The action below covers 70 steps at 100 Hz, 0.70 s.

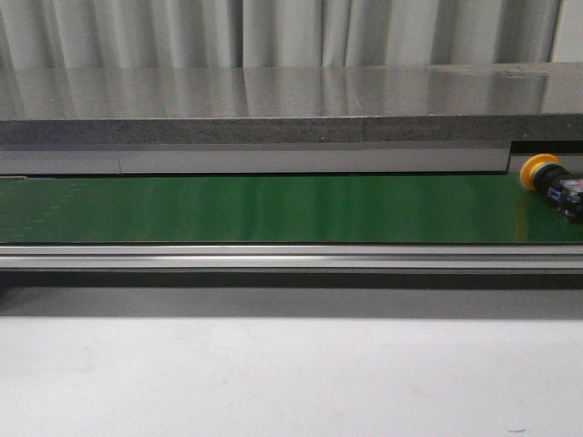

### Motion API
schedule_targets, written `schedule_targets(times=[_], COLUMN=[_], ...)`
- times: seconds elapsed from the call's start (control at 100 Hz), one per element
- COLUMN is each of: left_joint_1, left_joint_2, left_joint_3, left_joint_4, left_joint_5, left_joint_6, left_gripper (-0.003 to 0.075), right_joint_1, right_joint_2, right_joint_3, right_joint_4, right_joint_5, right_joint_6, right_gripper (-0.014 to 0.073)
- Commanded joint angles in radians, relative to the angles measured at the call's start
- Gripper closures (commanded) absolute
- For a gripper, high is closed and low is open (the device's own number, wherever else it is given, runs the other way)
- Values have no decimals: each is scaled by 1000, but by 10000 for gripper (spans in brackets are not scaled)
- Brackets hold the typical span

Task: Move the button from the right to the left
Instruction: 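Set the button on the belt and open the right gripper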

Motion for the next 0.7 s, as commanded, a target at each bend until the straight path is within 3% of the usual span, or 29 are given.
schedule_targets(times=[0.0, 0.25, 0.56, 0.69], left_joint_1=[-5, -5, -5, -5], left_joint_2=[-35, -35, -35, -35], left_joint_3=[40, 40, 40, 40], left_joint_4=[-8, -8, -8, -8], left_joint_5=[-81, -81, -81, -81], left_joint_6=[-3, -3, -3, -3], left_gripper=[715, 715, 715, 715], right_joint_1=[2, 2, 1, 1], right_joint_2=[-83, -277, -293, -293], right_joint_3=[27, 136, 153, 153], right_joint_4=[9, 38, 40, 40], right_joint_5=[-83, -30, -47, -47], right_joint_6=[-11, -11, -11, -11], right_gripper=[117, 117, 123, 216])
